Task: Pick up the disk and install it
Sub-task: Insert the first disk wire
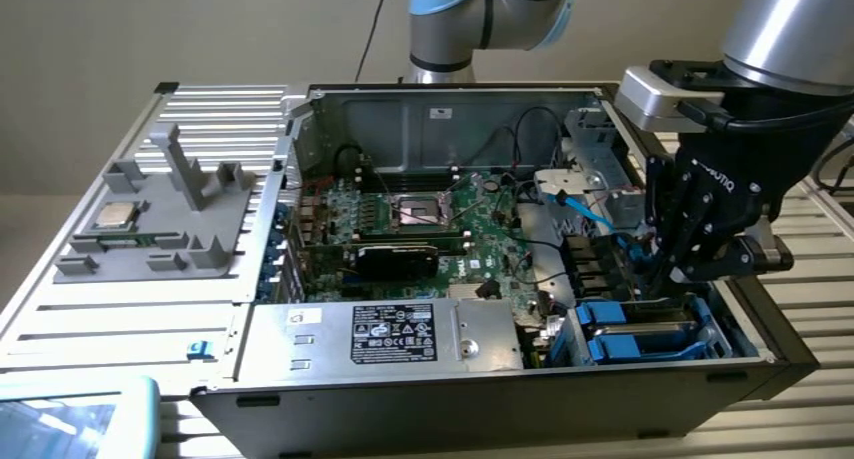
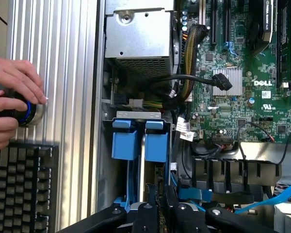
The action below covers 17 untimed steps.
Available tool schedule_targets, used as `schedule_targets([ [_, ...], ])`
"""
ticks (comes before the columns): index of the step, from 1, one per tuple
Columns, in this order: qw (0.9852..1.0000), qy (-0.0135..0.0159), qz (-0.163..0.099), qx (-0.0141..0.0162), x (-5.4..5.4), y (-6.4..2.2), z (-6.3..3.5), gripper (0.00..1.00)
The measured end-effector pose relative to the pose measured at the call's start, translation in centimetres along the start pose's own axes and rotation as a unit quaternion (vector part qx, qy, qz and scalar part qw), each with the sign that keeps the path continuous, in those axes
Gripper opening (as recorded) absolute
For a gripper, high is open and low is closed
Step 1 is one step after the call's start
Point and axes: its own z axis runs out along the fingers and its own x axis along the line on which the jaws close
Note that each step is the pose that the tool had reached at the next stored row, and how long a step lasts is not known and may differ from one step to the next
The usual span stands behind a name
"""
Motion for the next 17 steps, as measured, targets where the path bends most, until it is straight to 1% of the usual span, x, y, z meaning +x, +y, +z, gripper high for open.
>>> schedule_targets([
  [2,1.0,-0.0009,0.001,-0.0002,0.1,-0.06,0.04,0.16],
  [3,1.0,-0.0023,0.001,-0.0003,0.2,-0.07,0.07,0.16],
  [6,1.0,-0.0081,0.001,-0.0014,0.5,-0.08,0.13,0.16],
  [8,0.9999,-0.0138,0.001,-0.0018,0.7,-0.08,0.18,0.16],
  [9,0.9999,-0.0154,0.001,-0.0019,0.8,-0.09,0.24,0.16],
  [13,0.9998,-0.0172,0.001,-0.0043,1.2,-0.14,0.35,0.16],
  [17,0.9998,-0.0178,0.002,-0.0052,1.3,-0.51,0.47,0.16],
])
